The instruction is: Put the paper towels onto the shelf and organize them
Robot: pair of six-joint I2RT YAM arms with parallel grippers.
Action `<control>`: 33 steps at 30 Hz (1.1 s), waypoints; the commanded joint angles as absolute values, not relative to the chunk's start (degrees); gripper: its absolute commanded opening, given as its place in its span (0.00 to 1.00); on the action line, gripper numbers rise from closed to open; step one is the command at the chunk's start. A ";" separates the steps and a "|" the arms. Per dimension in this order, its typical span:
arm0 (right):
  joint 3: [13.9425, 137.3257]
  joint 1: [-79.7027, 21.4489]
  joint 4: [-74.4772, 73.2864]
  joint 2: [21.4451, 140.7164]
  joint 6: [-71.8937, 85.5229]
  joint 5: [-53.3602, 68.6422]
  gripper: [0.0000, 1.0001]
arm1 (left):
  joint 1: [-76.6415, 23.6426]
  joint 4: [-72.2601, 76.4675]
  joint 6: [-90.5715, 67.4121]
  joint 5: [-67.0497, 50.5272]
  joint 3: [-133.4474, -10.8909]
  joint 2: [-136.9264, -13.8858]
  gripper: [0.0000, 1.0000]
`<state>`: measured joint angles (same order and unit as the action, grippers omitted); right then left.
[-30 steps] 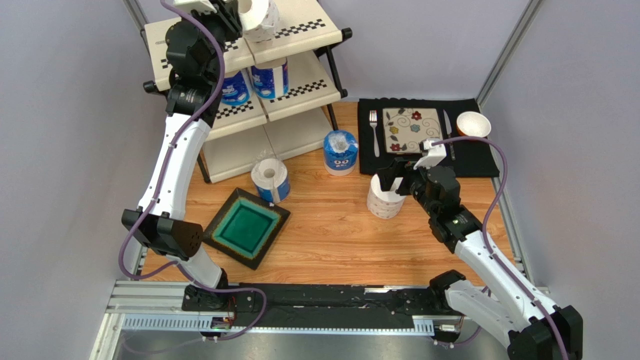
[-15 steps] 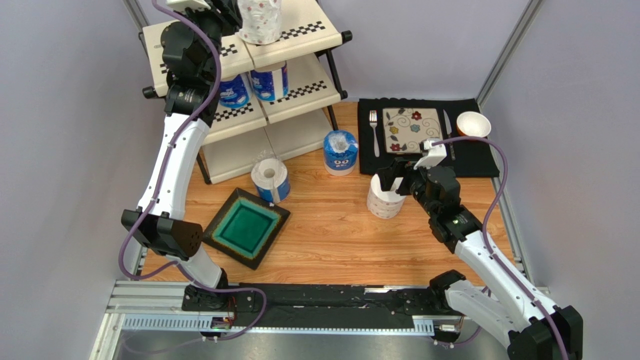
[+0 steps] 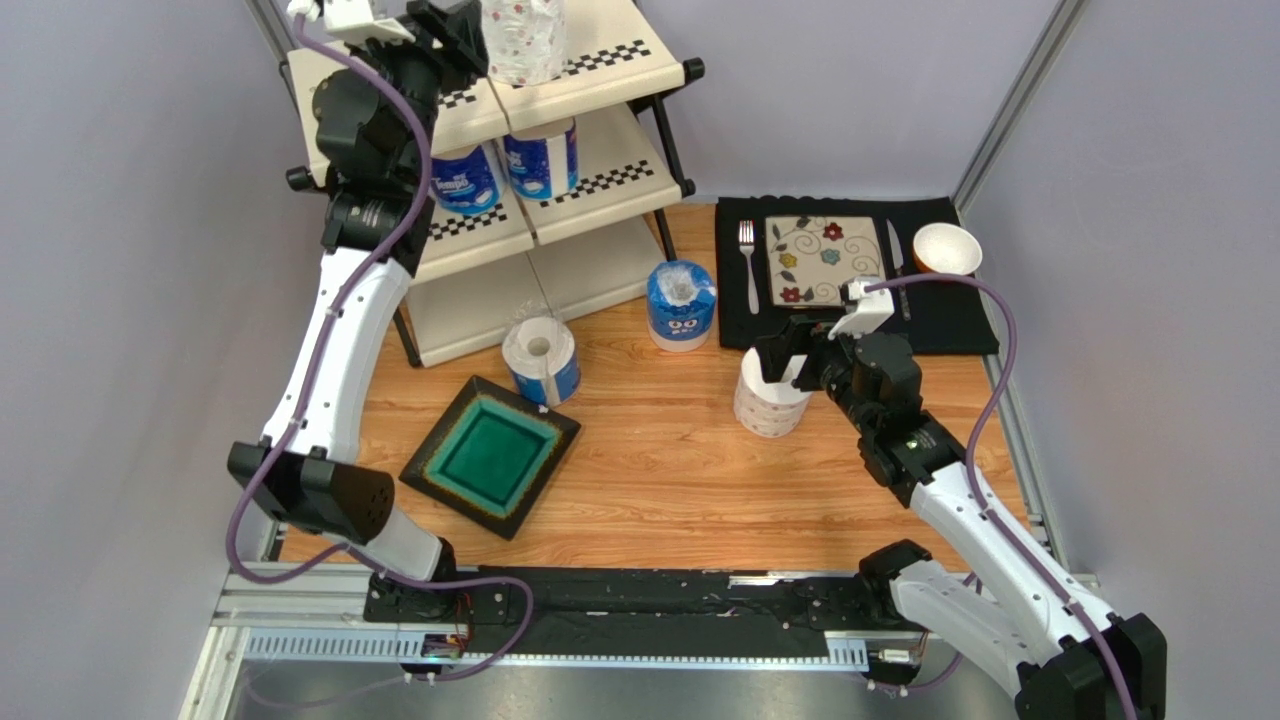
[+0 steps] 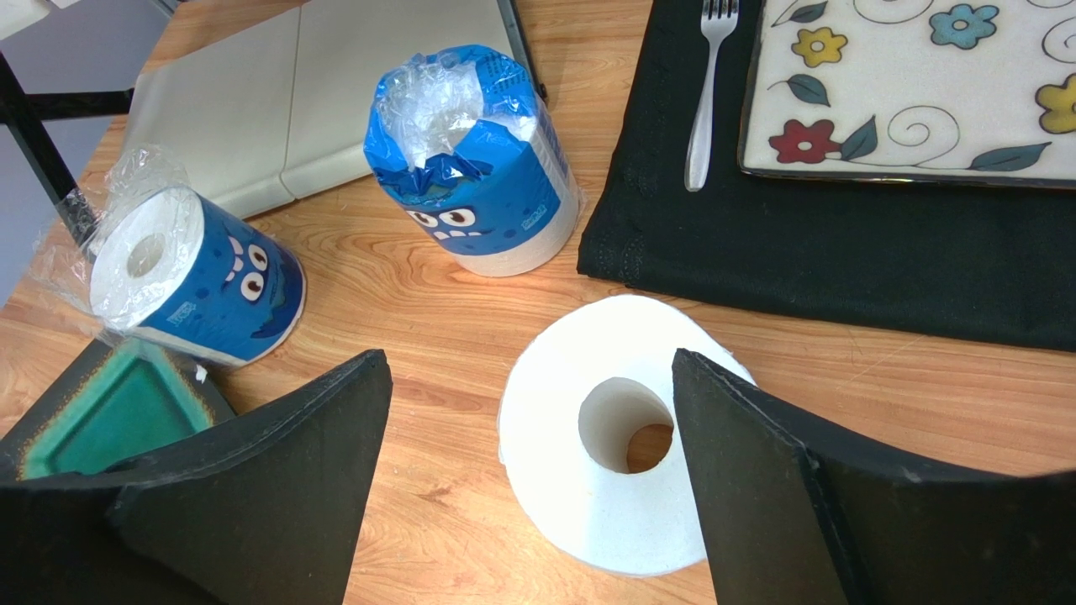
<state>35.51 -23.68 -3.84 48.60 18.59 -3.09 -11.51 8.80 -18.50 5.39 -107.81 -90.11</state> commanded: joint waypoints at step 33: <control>57.75 -23.56 -22.59 33.75 25.31 -23.03 0.98 | -51.41 18.90 -23.30 -0.89 -65.45 -92.45 0.89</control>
